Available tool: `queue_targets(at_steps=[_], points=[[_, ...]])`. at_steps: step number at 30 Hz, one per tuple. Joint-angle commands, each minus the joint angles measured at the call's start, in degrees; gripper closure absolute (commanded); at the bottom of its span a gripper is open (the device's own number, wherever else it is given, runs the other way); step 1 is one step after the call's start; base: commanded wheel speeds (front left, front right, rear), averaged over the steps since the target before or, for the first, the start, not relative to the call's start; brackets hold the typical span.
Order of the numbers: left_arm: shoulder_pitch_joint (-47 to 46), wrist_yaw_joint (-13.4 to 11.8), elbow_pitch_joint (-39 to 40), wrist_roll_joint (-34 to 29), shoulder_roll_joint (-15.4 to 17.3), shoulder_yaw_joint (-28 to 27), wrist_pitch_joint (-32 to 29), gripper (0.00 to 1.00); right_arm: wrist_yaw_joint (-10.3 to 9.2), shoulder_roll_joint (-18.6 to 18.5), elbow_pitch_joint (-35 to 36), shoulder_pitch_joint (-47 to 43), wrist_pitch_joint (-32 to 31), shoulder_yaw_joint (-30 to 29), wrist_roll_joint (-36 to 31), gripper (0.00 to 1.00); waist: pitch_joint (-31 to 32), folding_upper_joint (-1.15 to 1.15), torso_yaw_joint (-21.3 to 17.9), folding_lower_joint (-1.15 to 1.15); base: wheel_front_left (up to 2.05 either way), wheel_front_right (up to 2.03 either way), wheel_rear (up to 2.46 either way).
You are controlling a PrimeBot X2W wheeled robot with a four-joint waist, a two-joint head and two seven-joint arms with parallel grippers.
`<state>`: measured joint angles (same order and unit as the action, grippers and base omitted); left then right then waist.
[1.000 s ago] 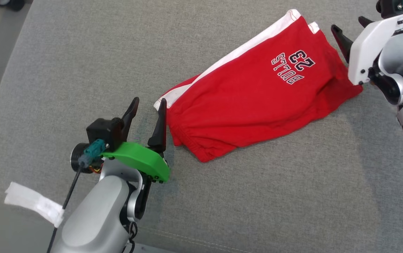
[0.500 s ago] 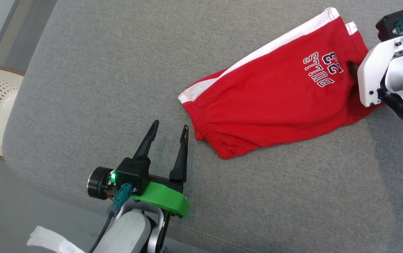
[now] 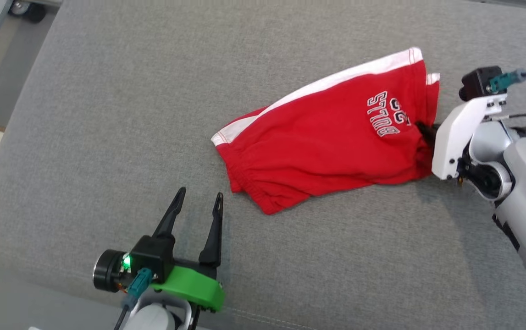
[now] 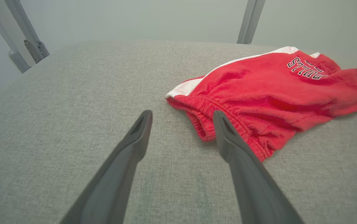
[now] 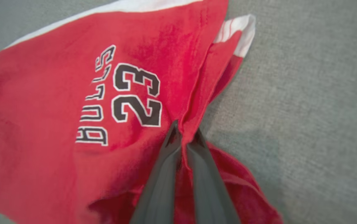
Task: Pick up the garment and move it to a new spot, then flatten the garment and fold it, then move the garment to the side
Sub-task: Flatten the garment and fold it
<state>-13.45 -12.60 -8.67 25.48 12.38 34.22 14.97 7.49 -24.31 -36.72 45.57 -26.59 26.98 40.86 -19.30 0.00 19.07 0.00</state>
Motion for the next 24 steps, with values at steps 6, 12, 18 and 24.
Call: queue_targets(at_steps=[6,12,18,24], points=[[5.1,0.4,0.9,-0.4,3.3,-1.0,0.2,0.0,-0.02,0.0,3.1,-9.7,2.0,-3.8,7.3,1.0,8.7,0.0,-9.3,0.0,0.0,0.0,0.0],[9.1,0.1,2.6,0.4,5.3,-1.3,0.2,0.0,-0.02,-1.9,2.8,-16.9,3.8,-9.3,10.2,1.0,10.8,0.0,-12.3,0.0,0.0,0.0,0.0],[11.8,0.1,3.5,0.5,6.1,-1.0,0.2,0.0,-0.01,-3.6,-1.2,-18.9,7.6,-16.2,8.7,1.0,11.5,0.0,-13.1,0.0,0.0,0.0,0.0],[12.6,0.3,3.8,0.6,5.1,-0.8,0.3,0.0,-0.01,-4.4,4.9,-18.3,8.6,-19.7,6.6,1.0,12.7,0.0,-12.0,0.0,0.0,0.0,0.0]])
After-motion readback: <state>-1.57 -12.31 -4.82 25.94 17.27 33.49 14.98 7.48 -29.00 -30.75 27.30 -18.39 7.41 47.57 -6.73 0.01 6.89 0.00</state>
